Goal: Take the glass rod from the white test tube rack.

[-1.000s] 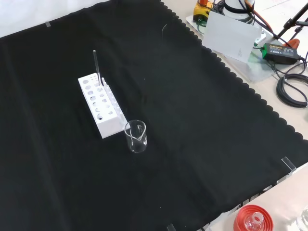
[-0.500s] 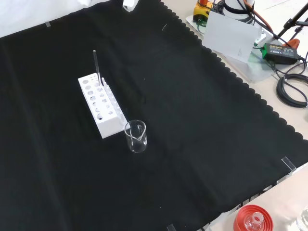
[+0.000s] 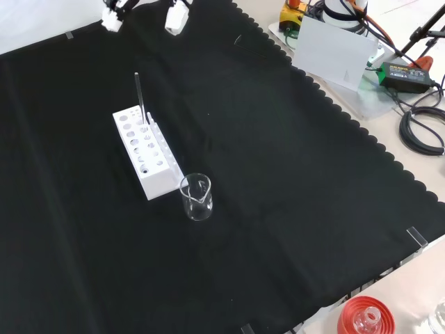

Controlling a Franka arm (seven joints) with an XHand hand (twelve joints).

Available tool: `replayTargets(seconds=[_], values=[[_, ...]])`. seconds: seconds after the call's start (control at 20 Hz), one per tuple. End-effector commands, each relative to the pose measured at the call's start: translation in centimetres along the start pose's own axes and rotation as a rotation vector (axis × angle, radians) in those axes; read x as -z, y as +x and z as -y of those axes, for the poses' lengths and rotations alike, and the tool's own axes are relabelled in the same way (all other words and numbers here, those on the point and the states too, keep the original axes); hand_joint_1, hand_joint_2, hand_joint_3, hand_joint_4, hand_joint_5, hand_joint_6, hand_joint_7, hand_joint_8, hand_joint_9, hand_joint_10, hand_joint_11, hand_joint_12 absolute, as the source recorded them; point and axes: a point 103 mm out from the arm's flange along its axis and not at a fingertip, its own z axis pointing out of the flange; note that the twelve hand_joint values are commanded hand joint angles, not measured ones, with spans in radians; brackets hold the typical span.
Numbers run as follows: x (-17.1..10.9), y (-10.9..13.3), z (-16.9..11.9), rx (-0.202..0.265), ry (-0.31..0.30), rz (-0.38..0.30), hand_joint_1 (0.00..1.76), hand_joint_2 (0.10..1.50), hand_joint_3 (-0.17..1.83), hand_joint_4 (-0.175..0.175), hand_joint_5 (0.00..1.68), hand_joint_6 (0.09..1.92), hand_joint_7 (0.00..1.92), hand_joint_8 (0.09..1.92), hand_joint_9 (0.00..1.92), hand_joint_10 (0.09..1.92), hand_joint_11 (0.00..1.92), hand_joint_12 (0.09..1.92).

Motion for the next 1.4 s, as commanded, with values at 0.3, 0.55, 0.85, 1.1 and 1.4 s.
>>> replayTargets(seconds=[0.3,0.55,0.85,1.1,1.4], values=[[-2.4,-1.1,-2.7,0.019,0.035,-0.008,0.31,0.91,0.12,0.054,0.18,0.09,0.04,0.68,0.12,0.98,0.08,1.55],[-3.4,-2.0,-3.5,0.018,0.042,-0.019,0.31,0.91,0.13,0.053,0.18,0.09,0.04,0.68,0.12,0.98,0.08,1.55],[-4.5,-2.4,-4.3,0.026,0.060,-0.030,0.31,0.91,0.13,0.052,0.19,0.09,0.05,0.69,0.13,0.98,0.09,1.54],[-5.6,-2.3,-4.8,-0.025,0.085,-0.024,0.32,0.91,0.13,0.050,0.19,0.09,0.05,0.69,0.14,0.98,0.12,1.54],[-6.9,-2.2,-5.8,-0.019,0.106,-0.028,0.32,0.91,0.13,0.049,0.19,0.09,0.05,0.70,0.13,0.98,0.12,1.54]])
